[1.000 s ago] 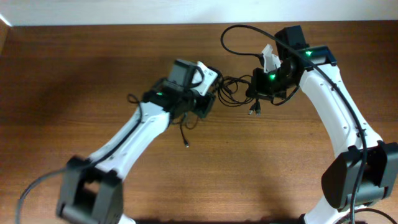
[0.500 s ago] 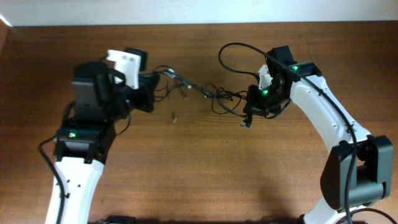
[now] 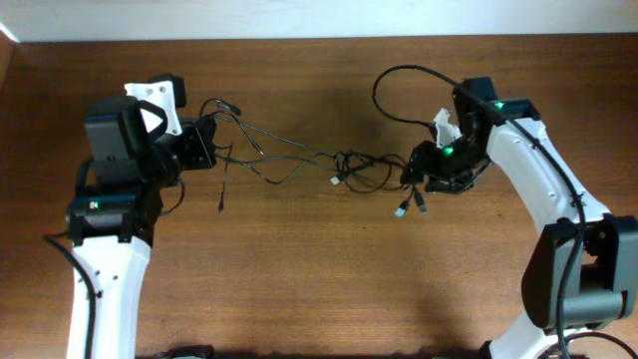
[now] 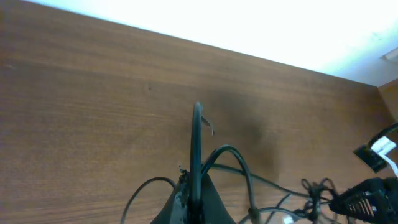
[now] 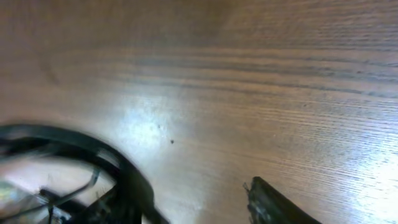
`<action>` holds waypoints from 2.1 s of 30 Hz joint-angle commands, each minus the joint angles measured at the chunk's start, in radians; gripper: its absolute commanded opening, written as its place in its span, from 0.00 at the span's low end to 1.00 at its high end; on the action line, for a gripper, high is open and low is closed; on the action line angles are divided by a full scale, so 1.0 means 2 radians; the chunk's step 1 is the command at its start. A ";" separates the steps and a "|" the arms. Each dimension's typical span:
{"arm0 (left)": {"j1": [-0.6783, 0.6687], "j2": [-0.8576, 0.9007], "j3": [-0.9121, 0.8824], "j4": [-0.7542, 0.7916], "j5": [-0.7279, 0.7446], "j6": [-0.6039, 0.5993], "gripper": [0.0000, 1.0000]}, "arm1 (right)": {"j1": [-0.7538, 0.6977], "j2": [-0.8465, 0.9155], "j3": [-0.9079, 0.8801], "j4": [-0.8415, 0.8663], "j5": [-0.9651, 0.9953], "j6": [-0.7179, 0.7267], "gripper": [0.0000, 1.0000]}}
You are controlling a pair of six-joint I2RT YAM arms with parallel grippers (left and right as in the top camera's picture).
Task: Untangle cables
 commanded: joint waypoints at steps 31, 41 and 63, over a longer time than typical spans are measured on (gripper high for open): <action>-0.201 0.258 0.051 -0.103 -0.085 0.059 0.37 | -0.014 0.005 0.095 -0.086 -0.066 -0.121 0.79; -0.209 0.322 0.050 -0.084 -0.179 -0.063 0.37 | -0.014 0.005 0.095 -0.085 -0.065 -0.121 0.79; -0.209 0.346 0.012 0.028 -0.168 -0.094 0.20 | -0.014 0.005 0.094 -0.087 -0.052 -0.121 0.80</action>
